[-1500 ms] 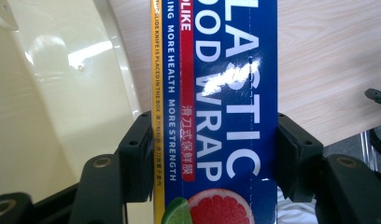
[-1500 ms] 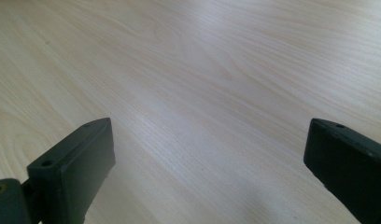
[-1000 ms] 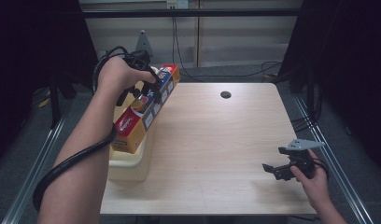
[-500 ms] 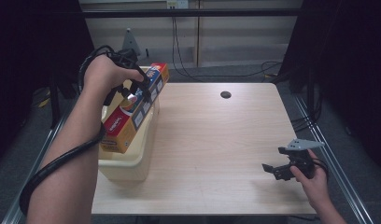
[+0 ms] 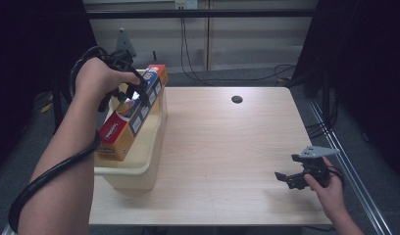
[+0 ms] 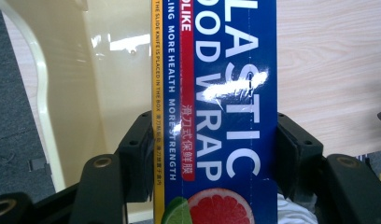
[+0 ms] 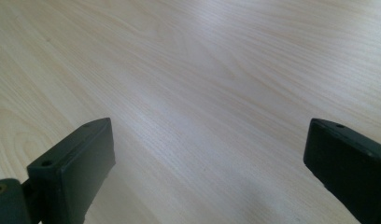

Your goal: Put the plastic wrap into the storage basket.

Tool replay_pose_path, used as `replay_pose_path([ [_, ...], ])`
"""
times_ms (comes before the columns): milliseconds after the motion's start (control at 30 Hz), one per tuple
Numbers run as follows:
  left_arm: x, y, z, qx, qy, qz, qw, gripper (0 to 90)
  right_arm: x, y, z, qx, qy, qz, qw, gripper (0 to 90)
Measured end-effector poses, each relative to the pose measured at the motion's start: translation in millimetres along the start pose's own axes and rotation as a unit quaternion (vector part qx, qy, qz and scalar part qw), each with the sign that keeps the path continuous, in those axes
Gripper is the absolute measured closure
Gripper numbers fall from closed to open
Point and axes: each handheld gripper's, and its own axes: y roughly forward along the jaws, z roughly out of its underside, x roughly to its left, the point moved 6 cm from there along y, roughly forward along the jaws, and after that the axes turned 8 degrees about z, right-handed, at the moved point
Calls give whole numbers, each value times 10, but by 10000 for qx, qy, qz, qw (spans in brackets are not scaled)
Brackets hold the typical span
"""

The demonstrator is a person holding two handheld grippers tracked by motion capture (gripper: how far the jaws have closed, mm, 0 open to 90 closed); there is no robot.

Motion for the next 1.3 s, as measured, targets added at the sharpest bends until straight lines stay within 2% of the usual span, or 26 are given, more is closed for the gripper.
replay_pose_path([
  [233,75,-16,35,-2,-30,-26,10000,408,-4,-3,-3,-7,2,23,10000,18],
  [700,224,41,119,-48,-233,-104,9997,408,25,39,-40,-2,-82,-37,10000,18],
  [767,241,39,123,-27,-178,-122,9998,408,28,42,-45,6,-71,-42,10000,18],
  [833,244,51,136,-75,-285,-99,9995,408,35,60,-57,3,-110,-72,9999,18],
  [867,261,52,140,-62,-236,-106,9996,408,37,65,-61,8,-103,-70,9999,19],
  [1033,280,75,170,-41,-319,-105,9994,408,48,87,-88,1,-136,-100,9999,18],
  [1067,314,87,179,-32,-250,-106,9996,408,51,92,-94,-9,-142,-114,9998,18],
  [1100,315,99,186,-48,-322,-110,9994,408,52,97,-101,-17,-149,-117,9998,18],
  [1300,371,146,210,-24,-303,-118,9995,408,67,114,-115,-7,-161,-133,9998,18],
])
